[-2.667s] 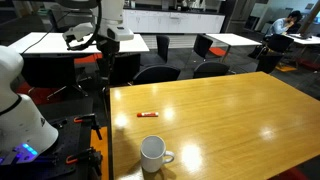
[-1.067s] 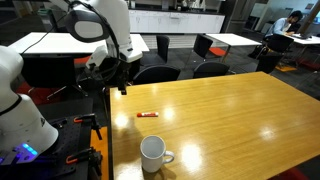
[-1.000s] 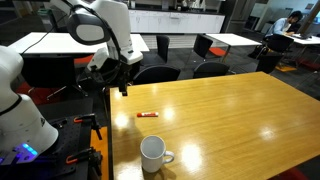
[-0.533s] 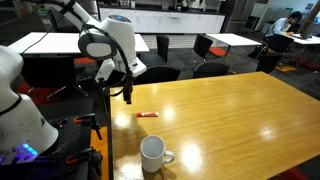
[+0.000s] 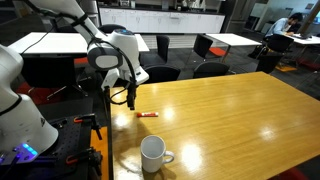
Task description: Take the marker from the table and put it in the white cup
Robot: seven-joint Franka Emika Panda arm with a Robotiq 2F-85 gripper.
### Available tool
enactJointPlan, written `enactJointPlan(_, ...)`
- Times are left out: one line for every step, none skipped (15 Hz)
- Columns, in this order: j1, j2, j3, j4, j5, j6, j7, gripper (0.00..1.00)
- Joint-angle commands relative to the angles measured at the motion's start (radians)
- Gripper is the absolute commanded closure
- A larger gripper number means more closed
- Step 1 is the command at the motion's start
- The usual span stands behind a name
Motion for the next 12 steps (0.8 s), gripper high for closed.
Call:
enactJointPlan(-0.001, 0.083, 0.004, 0.046, -0.076, 0.041, 0.112, 0.00)
enactJointPlan(0.003, 0.102, 0.001, 0.055, -0.095, 0.047, 0.137, 0.00)
enactJointPlan(0.007, 0.118, -0.003, 0.066, -0.117, 0.047, 0.166, 0.00)
enactJointPlan(0.013, 0.136, -0.007, 0.078, -0.128, 0.050, 0.185, 0.00)
enactJointPlan(0.019, 0.152, -0.011, 0.088, -0.138, 0.053, 0.200, 0.00)
enactJointPlan(0.025, 0.169, -0.016, 0.099, -0.148, 0.057, 0.216, 0.00)
enactJointPlan(0.032, 0.184, -0.021, 0.110, -0.153, 0.060, 0.229, 0.00)
enactJointPlan(0.039, 0.200, -0.026, 0.118, -0.162, 0.065, 0.245, 0.00)
enactJointPlan(0.046, 0.213, -0.032, 0.127, -0.164, 0.067, 0.253, 0.00)
enactJointPlan(0.054, 0.226, -0.038, 0.135, -0.163, 0.069, 0.261, 0.00)
enactJointPlan(0.062, 0.240, -0.044, 0.143, -0.160, 0.073, 0.264, 0.00)
enactJointPlan(0.070, 0.252, -0.051, 0.150, -0.154, 0.078, 0.263, 0.00)
